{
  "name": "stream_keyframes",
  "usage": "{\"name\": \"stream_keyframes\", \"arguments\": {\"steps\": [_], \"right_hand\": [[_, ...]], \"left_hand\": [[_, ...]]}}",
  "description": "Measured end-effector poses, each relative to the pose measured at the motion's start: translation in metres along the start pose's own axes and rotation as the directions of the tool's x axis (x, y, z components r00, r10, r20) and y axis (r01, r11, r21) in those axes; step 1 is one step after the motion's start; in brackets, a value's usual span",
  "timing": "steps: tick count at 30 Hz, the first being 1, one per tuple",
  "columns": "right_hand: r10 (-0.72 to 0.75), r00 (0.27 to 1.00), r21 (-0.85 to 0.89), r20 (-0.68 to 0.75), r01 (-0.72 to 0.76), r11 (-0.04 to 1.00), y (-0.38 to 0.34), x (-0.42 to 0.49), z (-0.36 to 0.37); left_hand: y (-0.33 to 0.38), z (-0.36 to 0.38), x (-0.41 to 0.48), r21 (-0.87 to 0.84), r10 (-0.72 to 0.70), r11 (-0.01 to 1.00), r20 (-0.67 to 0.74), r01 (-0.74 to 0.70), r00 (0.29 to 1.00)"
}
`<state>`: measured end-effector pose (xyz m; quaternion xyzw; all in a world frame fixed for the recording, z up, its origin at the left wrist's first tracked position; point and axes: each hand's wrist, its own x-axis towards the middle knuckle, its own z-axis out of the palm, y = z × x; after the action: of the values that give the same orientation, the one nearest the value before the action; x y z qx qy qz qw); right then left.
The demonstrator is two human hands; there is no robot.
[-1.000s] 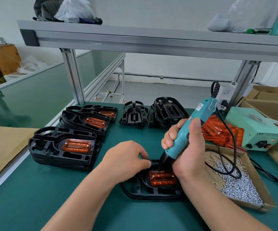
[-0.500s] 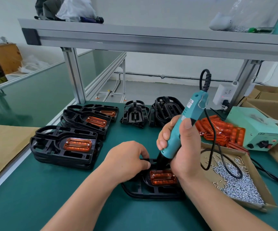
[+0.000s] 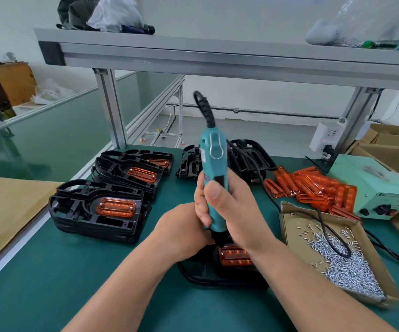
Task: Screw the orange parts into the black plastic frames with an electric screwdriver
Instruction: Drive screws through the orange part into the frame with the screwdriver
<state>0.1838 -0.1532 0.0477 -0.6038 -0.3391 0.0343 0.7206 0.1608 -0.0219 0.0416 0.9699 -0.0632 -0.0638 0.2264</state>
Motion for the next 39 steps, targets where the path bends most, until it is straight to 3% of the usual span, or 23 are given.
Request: {"name": "stream_keyframes", "arguments": {"steps": [5,14,22,27,31,39], "right_hand": [[-0.001,1.0,-0.007,-0.002,0.001,1.0,0.001,-0.001,-0.003],[-0.025,0.999,-0.034,-0.022,0.025,0.999,0.0,-0.008,-0.001],[0.011,1.0,0.069,0.009,-0.012,0.998,0.004,-0.008,0.0],[-0.013,0.999,0.124,-0.042,0.018,0.992,0.004,-0.008,-0.006],[-0.036,0.996,0.187,-0.087,0.052,0.981,0.003,-0.011,-0.009],[-0.075,0.991,0.137,-0.11,0.09,0.987,0.002,-0.016,-0.005]], "left_hand": [[-0.001,-0.002,0.0,-0.079,-0.008,0.997,0.002,0.009,1.0],[0.0,-0.001,0.001,-0.058,-0.027,0.998,-0.009,0.026,1.0],[0.001,0.0,0.002,-0.03,-0.019,0.999,-0.016,0.019,1.0],[0.001,0.001,0.003,-0.043,-0.038,0.998,-0.031,0.037,0.999],[0.002,0.003,0.002,0.024,-0.016,1.0,-0.041,0.017,0.999],[0.006,0.011,0.005,0.167,-0.018,0.985,-0.071,0.03,0.997]]}}
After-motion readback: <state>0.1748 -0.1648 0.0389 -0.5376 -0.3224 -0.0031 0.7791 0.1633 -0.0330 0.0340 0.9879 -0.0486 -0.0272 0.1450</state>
